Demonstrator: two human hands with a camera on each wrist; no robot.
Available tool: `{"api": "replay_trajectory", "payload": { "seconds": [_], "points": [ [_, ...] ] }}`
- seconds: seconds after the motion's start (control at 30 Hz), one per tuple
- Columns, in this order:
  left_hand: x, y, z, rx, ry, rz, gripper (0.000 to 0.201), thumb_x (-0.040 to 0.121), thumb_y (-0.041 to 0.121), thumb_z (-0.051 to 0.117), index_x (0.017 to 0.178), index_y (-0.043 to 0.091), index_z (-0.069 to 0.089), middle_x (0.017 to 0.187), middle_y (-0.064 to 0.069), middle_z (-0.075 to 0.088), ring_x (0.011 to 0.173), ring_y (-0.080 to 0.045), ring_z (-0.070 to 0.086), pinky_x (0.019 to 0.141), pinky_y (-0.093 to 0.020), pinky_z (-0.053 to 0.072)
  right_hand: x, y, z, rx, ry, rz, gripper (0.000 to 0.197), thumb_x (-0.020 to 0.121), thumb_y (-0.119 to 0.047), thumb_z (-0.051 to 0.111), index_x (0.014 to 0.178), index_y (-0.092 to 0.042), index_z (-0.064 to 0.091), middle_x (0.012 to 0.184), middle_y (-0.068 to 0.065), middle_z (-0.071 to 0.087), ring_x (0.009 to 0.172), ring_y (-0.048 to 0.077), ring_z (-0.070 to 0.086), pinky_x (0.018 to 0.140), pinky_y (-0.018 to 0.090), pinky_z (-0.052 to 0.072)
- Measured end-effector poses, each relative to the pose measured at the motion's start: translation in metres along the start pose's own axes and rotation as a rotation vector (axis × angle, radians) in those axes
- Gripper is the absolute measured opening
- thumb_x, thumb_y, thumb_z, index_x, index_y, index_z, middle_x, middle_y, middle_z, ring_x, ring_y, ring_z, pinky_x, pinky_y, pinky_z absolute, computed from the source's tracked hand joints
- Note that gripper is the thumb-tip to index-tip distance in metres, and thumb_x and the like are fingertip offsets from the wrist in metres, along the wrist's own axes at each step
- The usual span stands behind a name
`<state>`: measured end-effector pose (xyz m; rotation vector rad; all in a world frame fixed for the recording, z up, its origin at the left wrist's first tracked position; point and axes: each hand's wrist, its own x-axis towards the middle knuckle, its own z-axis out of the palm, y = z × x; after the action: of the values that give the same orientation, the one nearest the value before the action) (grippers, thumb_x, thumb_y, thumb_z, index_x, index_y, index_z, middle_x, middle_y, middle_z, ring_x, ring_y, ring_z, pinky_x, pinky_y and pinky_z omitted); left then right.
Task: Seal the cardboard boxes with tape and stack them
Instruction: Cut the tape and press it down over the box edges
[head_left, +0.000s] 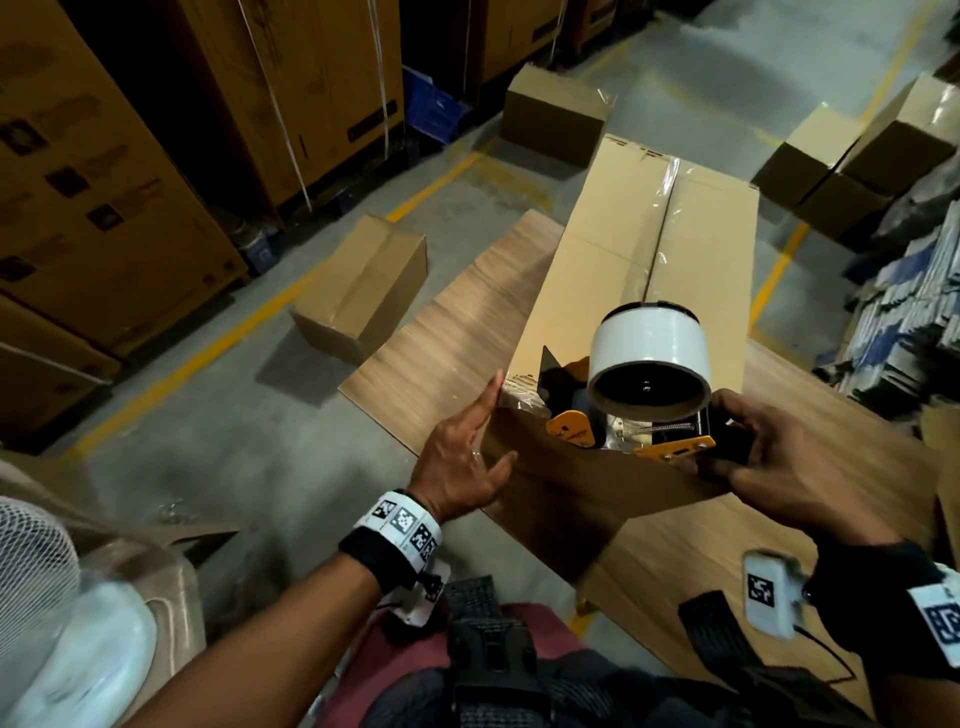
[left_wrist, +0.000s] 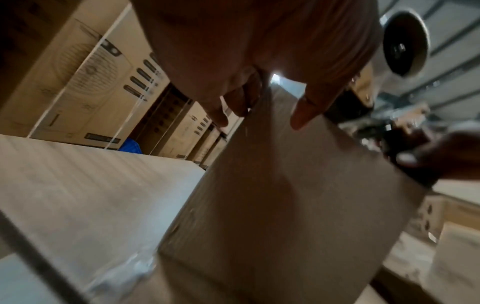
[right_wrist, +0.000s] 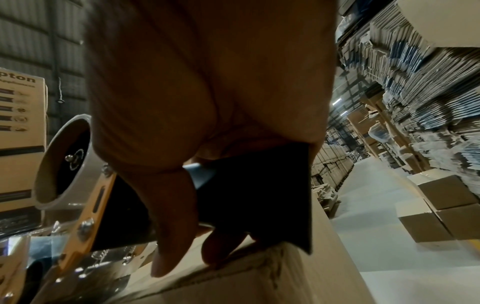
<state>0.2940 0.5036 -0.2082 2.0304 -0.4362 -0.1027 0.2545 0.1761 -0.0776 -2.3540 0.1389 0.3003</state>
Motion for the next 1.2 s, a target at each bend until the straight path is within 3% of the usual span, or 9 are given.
{"api": "replay_trajectory", "payload": {
  "seconds": [0.17, 0.23, 0.3, 0.43, 0.7, 0.9, 1.0, 1.07, 1.2],
  "points": [
    [-0.023, -0.03, 0.004, 0.067, -0.09, -0.094, 0.09, 0.081, 0.05, 0.063, 0.162, 0.025, 0.032, 0.157, -0.005, 0.051, 0.141, -0.019, 0.053, 0.113, -0.044, 0.048, -0.003, -0.005, 0.001, 0.043, 0.005, -0.014, 0.039, 0.08, -0.005, 0.086, 0.1, -0.034, 0.07, 0.093, -0.008, 0.074, 0.09, 0.015, 0.069, 0.083, 0.045, 0.057],
    [-0.022, -0.03, -0.003, 0.147, -0.006, -0.105, 0.091, 0.08, 0.055, 0.062, 0.161, 0.02, 0.037, 0.161, -0.003, 0.045, 0.146, -0.018, 0.047, 0.118, -0.041, 0.043, -0.005, -0.006, 0.002, 0.081, -0.002, -0.017, 0.038, 0.08, -0.002, 0.085, 0.096, -0.034, 0.072, 0.091, -0.013, 0.075, 0.087, 0.004, 0.069, 0.083, 0.027, 0.056],
    [-0.016, -0.013, -0.012, 0.244, 0.167, 0.079, 0.09, 0.084, 0.043, 0.07, 0.161, 0.011, 0.036, 0.165, -0.006, 0.039, 0.15, -0.019, 0.042, 0.119, -0.036, 0.04, -0.007, -0.009, 0.002, 0.059, -0.006, -0.038, 0.036, 0.081, -0.002, 0.085, 0.092, -0.034, 0.072, 0.088, -0.021, 0.073, 0.081, -0.004, 0.066, 0.071, 0.01, 0.048],
    [0.016, 0.023, -0.017, 0.461, 0.19, 0.505, 0.073, 0.083, 0.022, 0.076, 0.148, -0.003, 0.052, 0.157, -0.017, 0.049, 0.147, -0.026, 0.046, 0.121, -0.047, 0.036, -0.01, -0.016, -0.003, 0.029, -0.022, -0.075, 0.03, 0.079, -0.019, 0.089, 0.096, -0.038, 0.073, 0.089, -0.02, 0.074, 0.085, 0.003, 0.069, 0.072, 0.016, 0.051],
    [0.031, 0.02, -0.012, 0.676, 0.022, 0.505, 0.046, 0.088, 0.032, 0.066, 0.131, 0.014, 0.07, 0.148, -0.007, 0.061, 0.142, -0.02, 0.052, 0.112, -0.046, 0.043, -0.024, -0.009, -0.009, 0.0, 0.056, -0.087, 0.027, 0.084, -0.022, 0.084, 0.107, -0.035, 0.076, 0.096, -0.017, 0.077, 0.092, 0.011, 0.072, 0.083, 0.049, 0.058],
    [0.031, 0.02, -0.008, 0.67, 0.005, 0.488, 0.054, 0.085, 0.038, 0.068, 0.135, 0.018, 0.068, 0.151, -0.002, 0.058, 0.144, -0.016, 0.05, 0.108, -0.047, 0.045, -0.043, -0.001, -0.022, 0.01, 0.063, -0.125, 0.031, 0.085, -0.012, 0.082, 0.107, -0.034, 0.077, 0.096, -0.024, 0.076, 0.094, -0.001, 0.071, 0.084, 0.026, 0.056],
    [0.031, 0.022, -0.009, 0.663, 0.012, 0.458, 0.06, 0.087, 0.041, 0.067, 0.144, 0.02, 0.063, 0.155, 0.001, 0.054, 0.146, -0.012, 0.046, 0.109, -0.045, 0.045, -0.055, 0.012, -0.041, -0.035, 0.107, -0.073, 0.028, 0.085, -0.02, 0.083, 0.108, -0.035, 0.077, 0.099, -0.015, 0.078, 0.096, 0.013, 0.072, 0.088, 0.042, 0.056],
    [0.03, 0.023, -0.008, 0.656, 0.014, 0.457, 0.063, 0.087, 0.043, 0.068, 0.146, 0.021, 0.061, 0.156, 0.001, 0.053, 0.147, -0.011, 0.045, 0.109, -0.042, 0.045, -0.067, 0.021, -0.055, -0.006, 0.118, -0.037, 0.027, 0.085, -0.016, 0.082, 0.104, -0.034, 0.079, 0.097, -0.01, 0.079, 0.096, 0.019, 0.072, 0.086, 0.04, 0.055],
    [0.03, 0.022, -0.009, 0.644, 0.018, 0.463, 0.066, 0.087, 0.046, 0.068, 0.148, 0.021, 0.059, 0.157, 0.002, 0.051, 0.146, -0.011, 0.046, 0.107, -0.035, 0.042, -0.093, 0.036, -0.077, -0.012, 0.139, -0.009, 0.029, 0.083, -0.01, 0.083, 0.096, -0.036, 0.079, 0.09, -0.017, 0.078, 0.089, 0.005, 0.071, 0.075, 0.015, 0.049]
  ]
}}
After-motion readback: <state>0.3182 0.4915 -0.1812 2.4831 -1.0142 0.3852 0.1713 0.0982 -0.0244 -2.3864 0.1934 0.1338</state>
